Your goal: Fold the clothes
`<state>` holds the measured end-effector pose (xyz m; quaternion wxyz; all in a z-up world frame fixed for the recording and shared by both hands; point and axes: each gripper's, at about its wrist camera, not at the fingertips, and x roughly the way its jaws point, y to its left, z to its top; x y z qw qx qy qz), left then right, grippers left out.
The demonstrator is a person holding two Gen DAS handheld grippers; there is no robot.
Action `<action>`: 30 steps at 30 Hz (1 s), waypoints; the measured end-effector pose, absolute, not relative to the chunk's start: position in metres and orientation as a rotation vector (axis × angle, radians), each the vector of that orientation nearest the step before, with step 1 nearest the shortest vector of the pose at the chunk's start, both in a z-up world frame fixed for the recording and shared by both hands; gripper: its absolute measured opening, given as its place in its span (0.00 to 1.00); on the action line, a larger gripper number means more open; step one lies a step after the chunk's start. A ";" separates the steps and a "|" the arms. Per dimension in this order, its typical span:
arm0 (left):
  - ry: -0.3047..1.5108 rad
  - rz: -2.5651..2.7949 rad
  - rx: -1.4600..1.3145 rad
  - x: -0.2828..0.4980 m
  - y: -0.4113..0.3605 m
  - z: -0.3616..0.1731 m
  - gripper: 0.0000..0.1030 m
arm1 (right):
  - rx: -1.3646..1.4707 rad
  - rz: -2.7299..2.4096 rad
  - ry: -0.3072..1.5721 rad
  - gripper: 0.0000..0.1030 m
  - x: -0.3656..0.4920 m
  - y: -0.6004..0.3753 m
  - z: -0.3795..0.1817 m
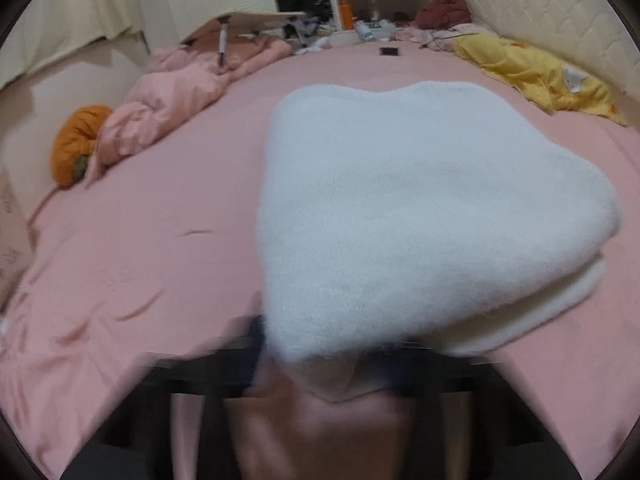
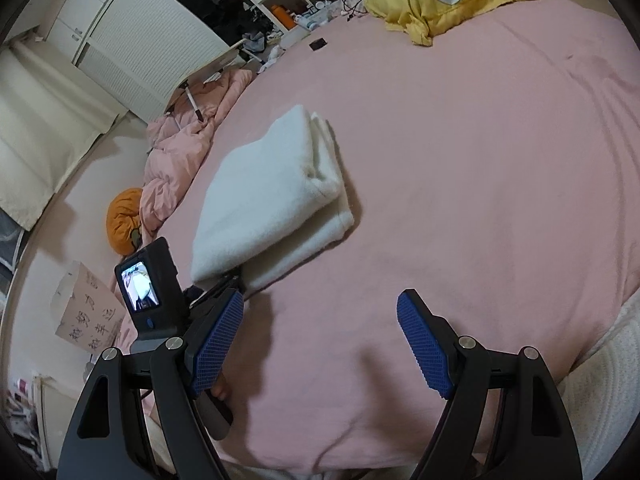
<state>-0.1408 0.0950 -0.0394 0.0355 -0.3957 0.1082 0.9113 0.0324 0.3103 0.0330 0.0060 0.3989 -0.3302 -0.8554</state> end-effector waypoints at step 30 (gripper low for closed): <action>0.303 2.758 -1.049 0.025 0.040 -0.001 0.93 | 1.191 -2.920 -0.282 0.77 0.043 0.226 0.052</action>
